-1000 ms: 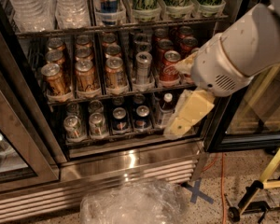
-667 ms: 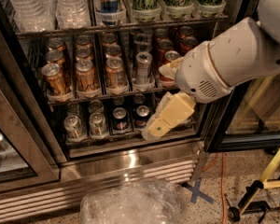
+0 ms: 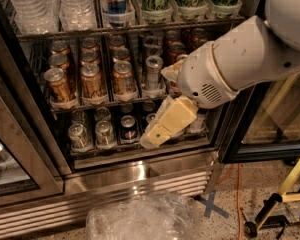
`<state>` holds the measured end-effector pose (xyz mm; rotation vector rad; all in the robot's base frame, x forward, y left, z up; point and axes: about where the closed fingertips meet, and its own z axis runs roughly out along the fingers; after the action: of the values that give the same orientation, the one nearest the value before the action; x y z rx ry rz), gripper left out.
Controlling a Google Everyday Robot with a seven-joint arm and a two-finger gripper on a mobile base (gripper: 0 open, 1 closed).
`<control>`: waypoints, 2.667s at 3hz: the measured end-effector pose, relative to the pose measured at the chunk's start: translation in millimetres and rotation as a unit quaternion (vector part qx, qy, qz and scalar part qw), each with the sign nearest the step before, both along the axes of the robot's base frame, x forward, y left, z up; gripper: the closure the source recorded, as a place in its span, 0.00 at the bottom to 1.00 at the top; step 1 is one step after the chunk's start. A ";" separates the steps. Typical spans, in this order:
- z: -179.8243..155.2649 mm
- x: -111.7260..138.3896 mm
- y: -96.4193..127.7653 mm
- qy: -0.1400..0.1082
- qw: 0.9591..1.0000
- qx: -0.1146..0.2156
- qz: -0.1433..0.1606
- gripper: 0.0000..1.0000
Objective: Pick 7up can from bottom shelf of fridge
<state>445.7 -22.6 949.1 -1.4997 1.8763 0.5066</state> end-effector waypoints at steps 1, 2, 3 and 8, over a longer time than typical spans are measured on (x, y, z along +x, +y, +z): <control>-5.3 -16.5 28.9 0.000 0.999 0.032 -0.022 0.00; -21.9 -23.3 72.8 0.022 0.993 0.095 -0.060 0.00; -39.2 -27.2 114.1 0.049 0.980 0.163 -0.098 0.00; -61.9 -24.4 184.6 0.105 0.908 0.278 -0.295 0.00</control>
Offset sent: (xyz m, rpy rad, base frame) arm 0.0222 0.1135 -0.0193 0.4292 -0.0447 -0.3600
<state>421.4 162.0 887.1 -0.4862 1.9913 0.8351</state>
